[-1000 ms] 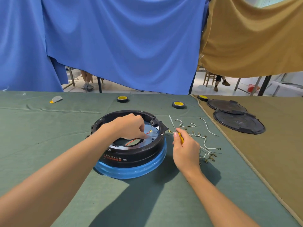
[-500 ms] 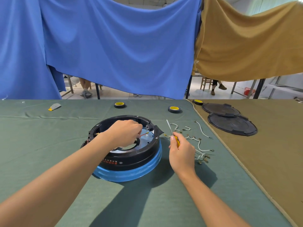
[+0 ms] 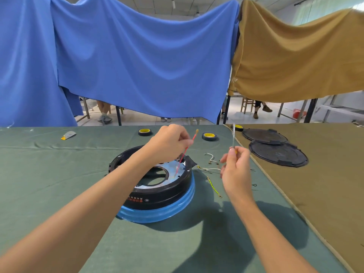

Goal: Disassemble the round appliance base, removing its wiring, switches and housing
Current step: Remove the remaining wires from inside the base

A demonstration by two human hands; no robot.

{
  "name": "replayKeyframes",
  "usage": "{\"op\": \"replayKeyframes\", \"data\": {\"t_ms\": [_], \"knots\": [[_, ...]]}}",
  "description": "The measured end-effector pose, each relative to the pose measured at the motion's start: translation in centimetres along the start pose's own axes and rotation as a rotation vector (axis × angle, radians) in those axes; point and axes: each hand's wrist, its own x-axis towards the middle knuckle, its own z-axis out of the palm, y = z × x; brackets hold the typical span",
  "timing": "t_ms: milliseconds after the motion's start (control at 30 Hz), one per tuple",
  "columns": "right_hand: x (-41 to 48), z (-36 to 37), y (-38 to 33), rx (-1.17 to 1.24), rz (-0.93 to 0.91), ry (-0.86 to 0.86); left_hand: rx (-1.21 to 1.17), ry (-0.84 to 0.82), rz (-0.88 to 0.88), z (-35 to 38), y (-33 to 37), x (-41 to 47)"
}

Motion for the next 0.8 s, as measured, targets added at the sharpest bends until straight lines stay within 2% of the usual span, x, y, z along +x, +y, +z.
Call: {"op": "replayKeyframes", "data": {"t_ms": [133,333,567,800], "knots": [[0.7,-1.8,-1.8,0.061,0.05,-0.11,-0.243,0.032,-0.066,1.6,2.9,0.5],[-0.3,-3.0,-1.7,-0.05,0.13,-0.235,-0.361,0.055,-0.262,5.6,4.5,0.0],[-1.6,-2.6,-0.8,-0.117,0.187,-0.259,-0.422,0.125,-0.412,7.6,3.7,-1.2],[-2.2,-1.5,-0.7,-0.161,0.178,-0.22,-0.361,0.136,-0.375,8.3,3.8,-1.8]]}}
